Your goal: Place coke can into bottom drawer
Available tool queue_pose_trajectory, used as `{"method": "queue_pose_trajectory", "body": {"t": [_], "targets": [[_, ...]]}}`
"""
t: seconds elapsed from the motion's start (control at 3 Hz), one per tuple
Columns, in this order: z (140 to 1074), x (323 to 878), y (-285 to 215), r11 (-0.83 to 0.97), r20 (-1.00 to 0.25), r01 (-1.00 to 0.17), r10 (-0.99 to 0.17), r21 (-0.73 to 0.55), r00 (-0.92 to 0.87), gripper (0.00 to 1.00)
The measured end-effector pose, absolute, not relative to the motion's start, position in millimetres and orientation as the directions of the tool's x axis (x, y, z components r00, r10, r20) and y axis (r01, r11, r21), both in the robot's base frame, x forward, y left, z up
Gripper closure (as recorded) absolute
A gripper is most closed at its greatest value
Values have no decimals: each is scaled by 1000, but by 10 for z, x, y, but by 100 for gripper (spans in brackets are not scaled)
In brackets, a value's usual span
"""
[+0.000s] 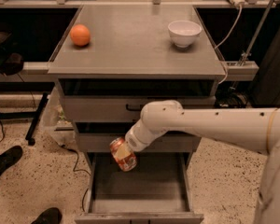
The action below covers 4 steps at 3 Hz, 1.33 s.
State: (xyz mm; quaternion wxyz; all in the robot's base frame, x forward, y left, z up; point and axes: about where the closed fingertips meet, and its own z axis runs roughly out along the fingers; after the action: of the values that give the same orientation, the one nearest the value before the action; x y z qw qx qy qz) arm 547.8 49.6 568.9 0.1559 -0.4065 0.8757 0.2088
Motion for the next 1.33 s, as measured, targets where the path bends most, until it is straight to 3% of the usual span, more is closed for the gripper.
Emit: {"method": "queue_pose_trajectory", "body": {"t": [0.33, 1.33], "targets": [[5054, 5471, 377, 611, -424, -772, -661, 174, -619, 100], [4997, 5646, 356, 621, -515, -764, -604, 175, -608, 100]]}}
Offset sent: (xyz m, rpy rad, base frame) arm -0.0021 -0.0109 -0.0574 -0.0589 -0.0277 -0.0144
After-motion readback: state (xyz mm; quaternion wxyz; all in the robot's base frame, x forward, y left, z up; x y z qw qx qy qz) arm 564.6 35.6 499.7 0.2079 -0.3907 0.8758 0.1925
